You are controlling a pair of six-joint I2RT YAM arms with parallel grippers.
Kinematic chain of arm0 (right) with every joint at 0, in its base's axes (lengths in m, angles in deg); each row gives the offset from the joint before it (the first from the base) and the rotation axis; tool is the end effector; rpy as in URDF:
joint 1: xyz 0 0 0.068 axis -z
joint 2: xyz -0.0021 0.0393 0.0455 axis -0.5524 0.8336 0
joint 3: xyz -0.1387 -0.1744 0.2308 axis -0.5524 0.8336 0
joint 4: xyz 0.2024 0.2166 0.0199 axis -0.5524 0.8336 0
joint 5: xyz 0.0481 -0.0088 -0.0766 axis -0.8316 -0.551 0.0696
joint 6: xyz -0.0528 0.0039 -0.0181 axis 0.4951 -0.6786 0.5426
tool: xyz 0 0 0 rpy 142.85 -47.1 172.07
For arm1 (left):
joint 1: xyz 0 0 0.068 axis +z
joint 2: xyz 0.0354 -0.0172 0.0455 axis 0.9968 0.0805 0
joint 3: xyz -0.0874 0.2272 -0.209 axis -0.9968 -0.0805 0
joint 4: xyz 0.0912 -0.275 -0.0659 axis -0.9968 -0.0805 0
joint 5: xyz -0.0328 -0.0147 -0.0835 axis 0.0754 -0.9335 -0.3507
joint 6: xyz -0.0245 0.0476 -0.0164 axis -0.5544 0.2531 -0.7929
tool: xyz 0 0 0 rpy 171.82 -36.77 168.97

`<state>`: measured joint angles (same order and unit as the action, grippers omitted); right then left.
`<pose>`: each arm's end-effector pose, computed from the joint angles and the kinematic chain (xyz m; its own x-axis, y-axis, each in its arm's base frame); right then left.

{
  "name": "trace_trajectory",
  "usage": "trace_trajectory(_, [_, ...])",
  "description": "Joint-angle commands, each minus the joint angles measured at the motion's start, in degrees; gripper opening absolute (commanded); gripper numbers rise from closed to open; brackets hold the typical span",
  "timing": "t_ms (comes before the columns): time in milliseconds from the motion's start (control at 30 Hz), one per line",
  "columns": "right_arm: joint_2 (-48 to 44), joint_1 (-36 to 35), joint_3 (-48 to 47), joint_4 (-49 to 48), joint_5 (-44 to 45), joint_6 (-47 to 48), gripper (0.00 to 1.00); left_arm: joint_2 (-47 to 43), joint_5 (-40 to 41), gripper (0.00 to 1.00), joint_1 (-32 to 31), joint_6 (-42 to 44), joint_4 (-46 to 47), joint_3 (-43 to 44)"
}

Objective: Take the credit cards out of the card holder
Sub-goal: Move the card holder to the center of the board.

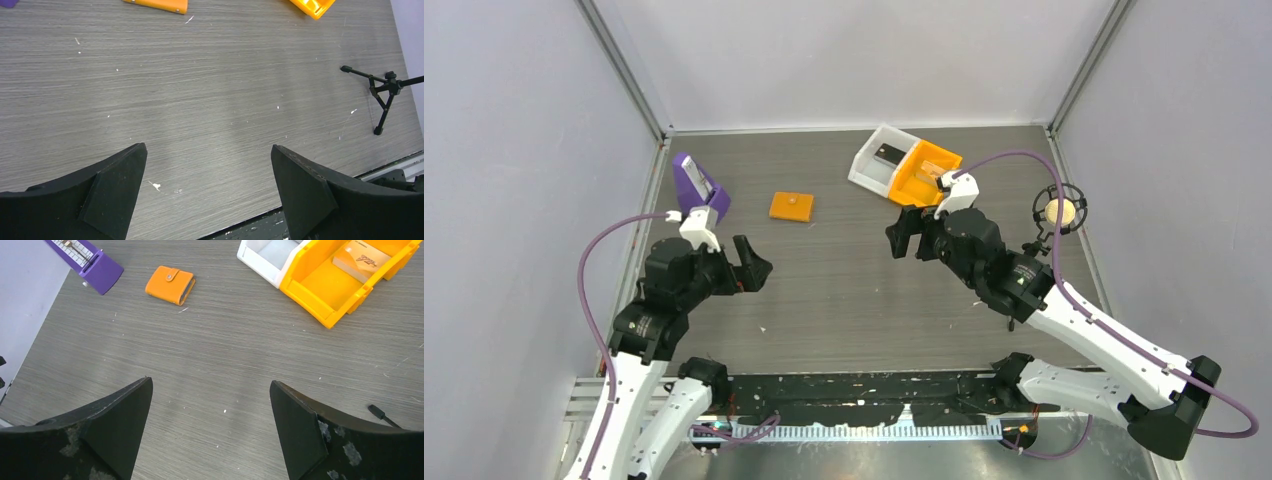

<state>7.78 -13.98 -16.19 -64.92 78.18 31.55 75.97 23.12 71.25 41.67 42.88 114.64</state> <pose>0.1632 0.1576 0.3939 -0.4071 0.1261 -0.9046 -0.3205 0.9077 0.2708 0.1145 -0.0352 0.3594 -0.5814 -0.2676 -0.7684 0.1511 0.8924 -0.4251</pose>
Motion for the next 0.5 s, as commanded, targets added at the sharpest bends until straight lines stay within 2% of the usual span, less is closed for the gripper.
trace_trajectory(0, [-0.4,0.0,-1.3,0.4,0.9,-1.7,0.95,0.0,0.7,1.0,0.2,0.6,2.8,0.2])
trace_trajectory(200, [-0.6,0.0,-1.6,-0.1,-0.9,-1.6,0.95,5.1,4.7,1.0,0.2,-1.5,0.5,4.1])
trace_trajectory(467, [-1.9,0.0,-2.5,-0.8,-2.1,0.2,0.95,21.0,10.7,0.97,0.2,-3.2,-1.3,14.6])
